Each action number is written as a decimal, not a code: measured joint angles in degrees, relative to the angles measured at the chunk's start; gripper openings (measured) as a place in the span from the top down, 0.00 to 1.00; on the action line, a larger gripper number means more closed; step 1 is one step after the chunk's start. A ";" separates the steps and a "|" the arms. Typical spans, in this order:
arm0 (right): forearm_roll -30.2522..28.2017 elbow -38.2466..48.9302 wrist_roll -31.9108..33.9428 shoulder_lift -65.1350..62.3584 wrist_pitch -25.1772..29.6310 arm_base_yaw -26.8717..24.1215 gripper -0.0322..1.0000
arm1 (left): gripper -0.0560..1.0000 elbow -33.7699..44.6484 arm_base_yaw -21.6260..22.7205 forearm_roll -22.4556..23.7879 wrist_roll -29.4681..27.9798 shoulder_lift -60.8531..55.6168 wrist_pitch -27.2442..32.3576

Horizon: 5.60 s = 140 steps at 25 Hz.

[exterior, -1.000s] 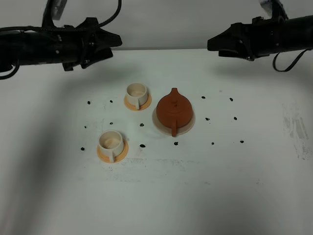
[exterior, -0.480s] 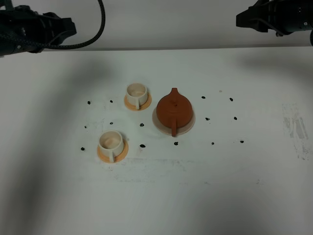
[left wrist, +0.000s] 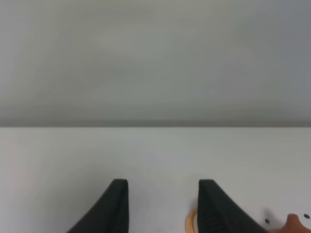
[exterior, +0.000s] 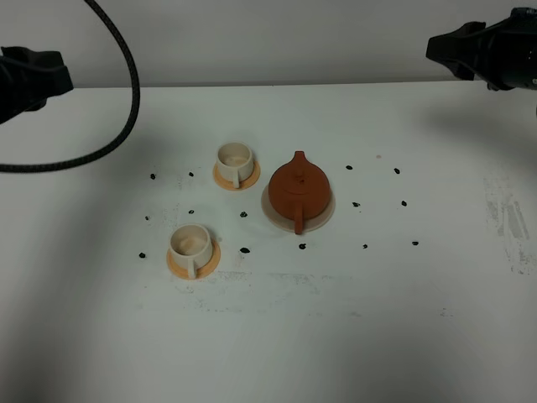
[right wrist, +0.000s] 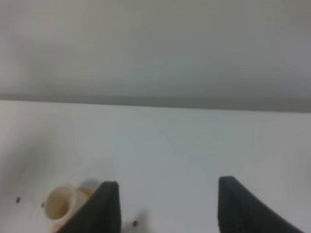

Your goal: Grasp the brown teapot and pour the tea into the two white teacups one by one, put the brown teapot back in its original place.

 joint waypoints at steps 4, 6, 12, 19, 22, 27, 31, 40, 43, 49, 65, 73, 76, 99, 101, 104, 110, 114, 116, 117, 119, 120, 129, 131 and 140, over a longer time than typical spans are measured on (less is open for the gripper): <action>13.02 6.74 -12.59 -1.35 -0.33 1.75 0.54 | 0.64 5.99 0.00 0.76 0.18 -7.02 -2.24; 18.20 9.48 -19.29 -2.46 -0.33 3.53 0.54 | 0.64 8.86 0.00 0.98 0.18 -10.76 -3.16; 20.86 13.66 -29.81 -5.20 -0.45 9.66 0.54 | 0.64 16.78 0.00 1.39 0.18 -24.06 -1.90; 21.18 13.91 -31.01 -8.49 -0.40 14.92 0.55 | 0.65 23.58 0.00 13.36 -4.95 -37.99 6.78; 19.74 13.91 -31.24 -8.74 -0.33 15.46 0.54 | 0.66 24.62 0.00 21.92 -12.84 -42.20 12.22; 14.82 13.91 -32.93 -8.76 -2.88 15.46 0.55 | 0.67 24.64 0.00 37.19 -29.06 -48.20 24.53; 13.20 13.91 -33.22 -8.81 -10.78 15.48 0.55 | 0.67 24.58 0.00 47.36 -39.61 -52.94 34.36; 12.96 13.91 -33.15 -8.81 -20.23 15.48 0.55 | 0.67 20.88 0.00 61.41 -56.46 -65.33 53.72; 12.96 13.91 -33.15 -8.81 -19.38 15.48 0.55 | 0.67 20.85 0.00 62.15 -57.41 -69.00 58.31; 12.91 13.91 -33.15 -8.81 -19.08 15.48 0.55 | 0.67 21.04 0.00 63.07 -57.17 -74.25 59.60; 13.40 13.07 -33.11 -8.81 -18.65 15.48 0.55 | 0.67 24.16 0.00 63.90 -57.22 -74.38 55.28; 13.40 12.47 -33.68 -9.13 -19.35 15.48 0.55 | 0.67 24.16 2.50 63.90 -57.16 -74.38 55.21; 13.40 12.46 -35.14 -9.13 -22.50 15.48 0.55 | 0.67 24.16 2.50 63.90 -57.05 -74.38 55.21; -15.21 7.30 4.84 -7.28 -26.23 21.14 0.55 | 0.67 24.16 2.50 63.90 -57.05 -74.38 55.21; -25.74 6.58 17.27 -7.28 -26.17 23.75 0.55 | 0.67 24.16 2.50 63.90 -57.05 -74.38 55.21; -39.55 5.75 32.71 -7.21 -26.06 28.14 0.55 | 0.67 24.16 2.50 63.90 -57.05 -74.38 55.21; -61.25 5.79 57.98 -4.17 -20.73 36.30 0.55 | 0.67 24.16 2.50 63.90 -57.05 -74.38 55.21; -62.68 5.74 62.25 -1.33 -16.93 38.04 0.55 | 0.67 24.16 2.50 63.90 -57.05 -74.38 55.21; -61.53 5.74 62.60 -0.01 -16.94 38.22 0.55 | 0.67 24.16 2.50 63.90 -57.05 -74.38 55.21; -61.38 5.74 62.67 0.86 -16.94 38.29 0.56 | 0.67 24.16 2.50 63.90 -57.05 -74.38 55.21; -61.21 5.32 63.26 2.86 -16.40 38.41 0.58 | 0.67 24.16 2.50 63.90 -57.05 -74.38 55.21; -61.20 4.56 63.75 4.12 -15.54 38.48 0.59 | 0.67 24.16 2.50 63.90 -57.05 -74.38 55.21; -74.96 -8.61 77.82 13.56 0.54 38.28 0.61 | 0.67 24.16 2.50 63.90 -57.11 -74.38 55.21; -76.79 -10.72 79.81 14.60 3.89 37.88 0.61 | 0.67 24.16 2.50 63.90 -57.11 -74.38 55.19; -78.13 -14.01 81.28 16.80 8.87 35.58 0.61 | 0.68 24.16 2.50 64.14 -57.06 -74.38 55.19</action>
